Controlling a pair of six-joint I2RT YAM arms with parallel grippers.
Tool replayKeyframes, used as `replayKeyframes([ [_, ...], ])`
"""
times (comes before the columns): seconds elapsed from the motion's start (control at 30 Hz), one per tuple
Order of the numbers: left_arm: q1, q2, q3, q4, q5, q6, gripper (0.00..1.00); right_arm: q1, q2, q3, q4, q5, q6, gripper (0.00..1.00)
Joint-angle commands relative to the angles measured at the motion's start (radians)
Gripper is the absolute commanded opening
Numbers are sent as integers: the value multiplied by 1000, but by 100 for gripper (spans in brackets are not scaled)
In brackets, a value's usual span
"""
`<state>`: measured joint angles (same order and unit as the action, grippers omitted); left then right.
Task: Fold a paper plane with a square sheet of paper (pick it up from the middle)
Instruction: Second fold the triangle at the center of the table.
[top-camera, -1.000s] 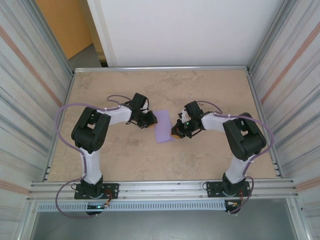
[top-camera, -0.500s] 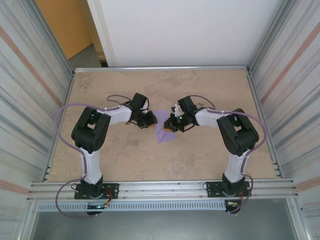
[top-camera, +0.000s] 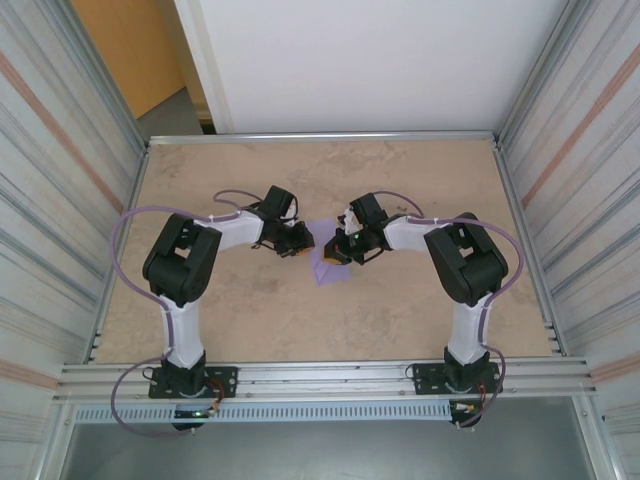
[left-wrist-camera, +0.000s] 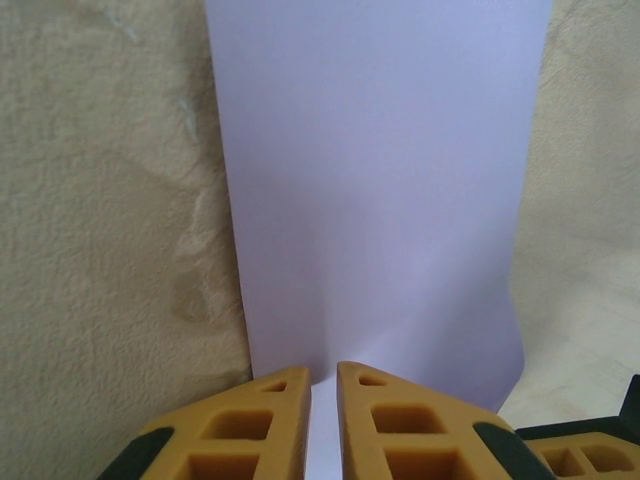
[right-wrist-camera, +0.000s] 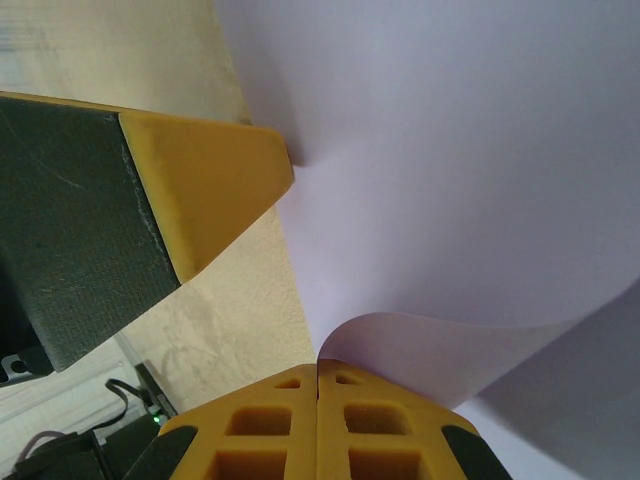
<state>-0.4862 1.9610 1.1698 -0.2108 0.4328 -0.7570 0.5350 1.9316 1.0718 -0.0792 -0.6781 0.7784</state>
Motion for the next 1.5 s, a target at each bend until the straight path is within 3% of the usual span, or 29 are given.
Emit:
replayKeyframes([
  [0.0,-3,29,-4,-61,-23,4,17,7,25,32,16,3,21,1],
  [1.47,-3,32,-15,-56,-15,3,16,-7,91,62,10,-15,14,4],
])
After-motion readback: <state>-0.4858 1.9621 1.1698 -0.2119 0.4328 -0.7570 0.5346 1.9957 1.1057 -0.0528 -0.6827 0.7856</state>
